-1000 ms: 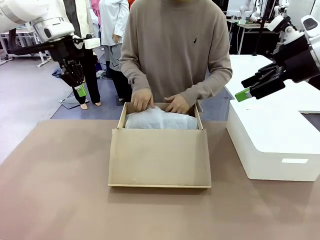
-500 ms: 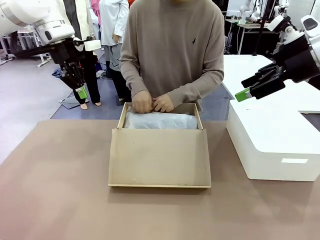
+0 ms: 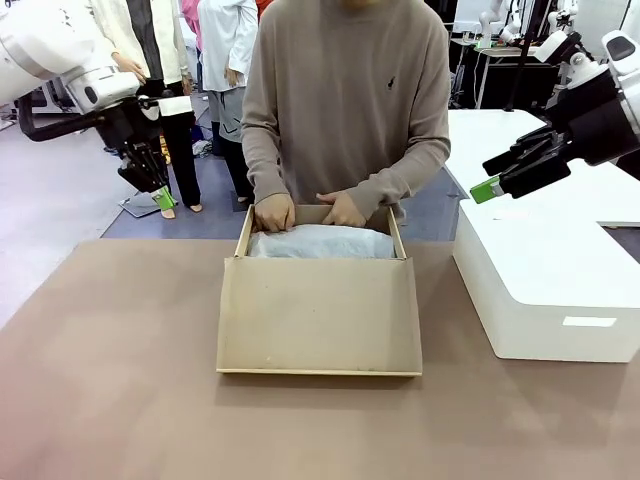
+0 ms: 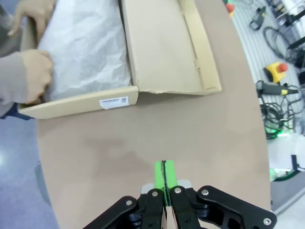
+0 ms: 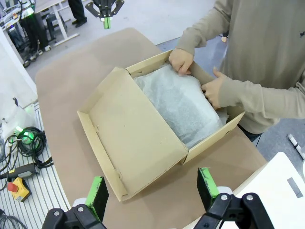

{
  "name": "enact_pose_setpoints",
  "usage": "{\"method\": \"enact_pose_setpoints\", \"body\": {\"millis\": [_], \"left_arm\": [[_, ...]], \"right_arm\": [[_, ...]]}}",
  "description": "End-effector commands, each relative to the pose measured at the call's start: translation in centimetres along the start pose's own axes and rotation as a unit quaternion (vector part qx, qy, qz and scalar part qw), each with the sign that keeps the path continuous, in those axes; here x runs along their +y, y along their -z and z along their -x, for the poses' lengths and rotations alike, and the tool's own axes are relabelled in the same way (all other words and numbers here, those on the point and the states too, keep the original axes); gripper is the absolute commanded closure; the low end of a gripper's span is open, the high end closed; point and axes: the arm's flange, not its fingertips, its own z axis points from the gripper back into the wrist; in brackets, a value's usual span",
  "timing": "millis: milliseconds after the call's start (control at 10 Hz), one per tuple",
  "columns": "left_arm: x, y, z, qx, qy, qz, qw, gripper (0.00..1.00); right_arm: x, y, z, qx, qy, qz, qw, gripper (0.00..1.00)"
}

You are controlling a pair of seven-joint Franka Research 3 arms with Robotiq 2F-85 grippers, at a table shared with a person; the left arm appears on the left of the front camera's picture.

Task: Pack the shoes into the box.
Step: Close the Shoes Box.

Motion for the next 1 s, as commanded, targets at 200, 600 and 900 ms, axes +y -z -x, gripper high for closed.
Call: {"method": "enact_pose_setpoints", "body": {"millis": [200,600,900], "left_arm": [[1.4,0.7,2.3,-0.065,-0.006,0.018,0.998,1.00],[1.4,1.4,2.5,-0.052,-0.015,0.016,0.998,1.00],[1.4,1.4,2.5,-0.052,-0.015,0.016,0.998,1.00]], "right_arm": [[-0.4,0.2,0.0,-0.014,-0.010,-0.009,1.000,0.00],[-0.4,0.2,0.0,-0.014,-0.010,-0.009,1.000,0.00],[-0.4,0.2,0.0,-0.014,-0.010,-0.009,1.000,0.00]]}}
